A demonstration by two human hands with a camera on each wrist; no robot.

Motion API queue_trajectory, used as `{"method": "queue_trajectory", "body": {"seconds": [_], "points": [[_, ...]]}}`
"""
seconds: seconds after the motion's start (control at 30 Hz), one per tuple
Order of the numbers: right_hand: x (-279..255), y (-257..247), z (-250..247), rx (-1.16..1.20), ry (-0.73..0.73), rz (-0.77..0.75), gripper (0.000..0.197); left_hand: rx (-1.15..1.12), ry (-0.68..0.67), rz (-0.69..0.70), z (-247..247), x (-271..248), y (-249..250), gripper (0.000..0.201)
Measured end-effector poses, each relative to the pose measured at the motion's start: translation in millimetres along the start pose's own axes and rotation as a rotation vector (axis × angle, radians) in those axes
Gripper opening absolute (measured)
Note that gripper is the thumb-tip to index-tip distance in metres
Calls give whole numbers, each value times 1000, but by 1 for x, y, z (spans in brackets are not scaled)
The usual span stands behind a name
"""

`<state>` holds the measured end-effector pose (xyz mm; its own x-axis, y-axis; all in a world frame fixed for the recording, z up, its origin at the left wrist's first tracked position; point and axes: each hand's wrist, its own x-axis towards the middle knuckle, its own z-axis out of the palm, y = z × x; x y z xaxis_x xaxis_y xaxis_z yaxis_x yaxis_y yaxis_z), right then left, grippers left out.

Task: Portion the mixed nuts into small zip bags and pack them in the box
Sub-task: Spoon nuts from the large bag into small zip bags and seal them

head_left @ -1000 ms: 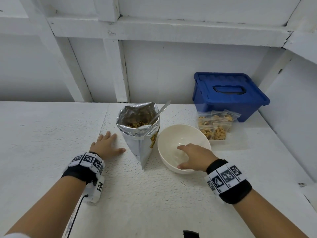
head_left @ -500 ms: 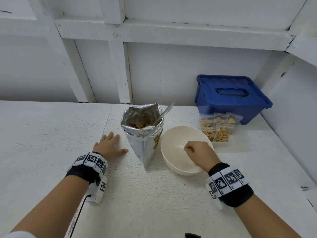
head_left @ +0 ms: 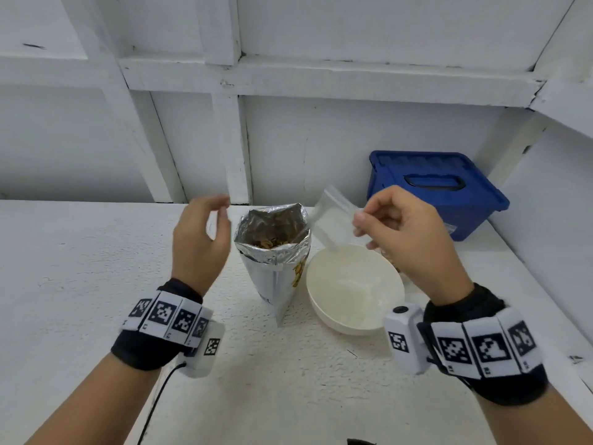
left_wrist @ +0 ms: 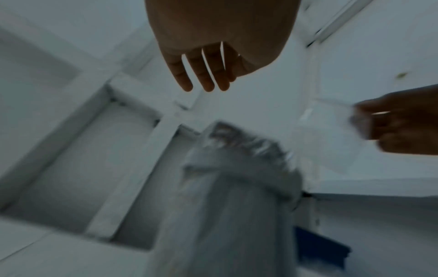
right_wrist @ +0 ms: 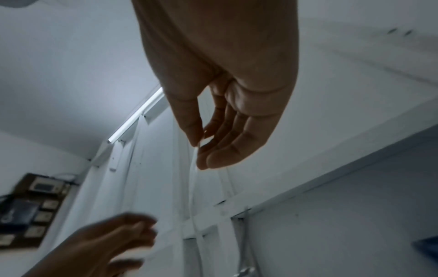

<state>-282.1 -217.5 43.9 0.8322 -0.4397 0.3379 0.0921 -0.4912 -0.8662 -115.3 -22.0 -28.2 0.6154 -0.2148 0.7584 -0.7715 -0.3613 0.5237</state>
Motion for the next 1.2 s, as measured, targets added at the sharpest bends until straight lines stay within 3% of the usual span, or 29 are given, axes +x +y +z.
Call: {"method": "queue_trajectory", "body": {"seconds": [0.07,0.17,0.27,0.5,0.73,0.87,1.0,1.07,1.13,1.2], "points": [[2,-9,14,90,-28,-21,16,-54,-87,127,-4,11,28,28],[5,-14,35,154,-62,-17,13,-63,-314,192,-4,18,54,62],[5,-14,49,209,-91,7,12,-7,-362,203,-2,17,60,80],[1,-11,55,250,-169,35,8,-41,-412,195,-9,17,58,68],[4,-6,56,174,-271,63,20,-124,-538,205,-10,10,54,59],[6,-1,58,136,-320,74,31,-114,-604,169,-12,5,48,64],[5,1,58,49,-373,38,26,-175,-636,96,-17,1,45,58],[6,3,55,-22,-309,19,14,-194,-635,50,-21,1,40,51],[8,7,48,-38,-132,56,2,-191,-624,-26,-25,1,31,47],[13,16,40,15,51,148,16,-164,-600,-125,-30,1,22,45]]}}
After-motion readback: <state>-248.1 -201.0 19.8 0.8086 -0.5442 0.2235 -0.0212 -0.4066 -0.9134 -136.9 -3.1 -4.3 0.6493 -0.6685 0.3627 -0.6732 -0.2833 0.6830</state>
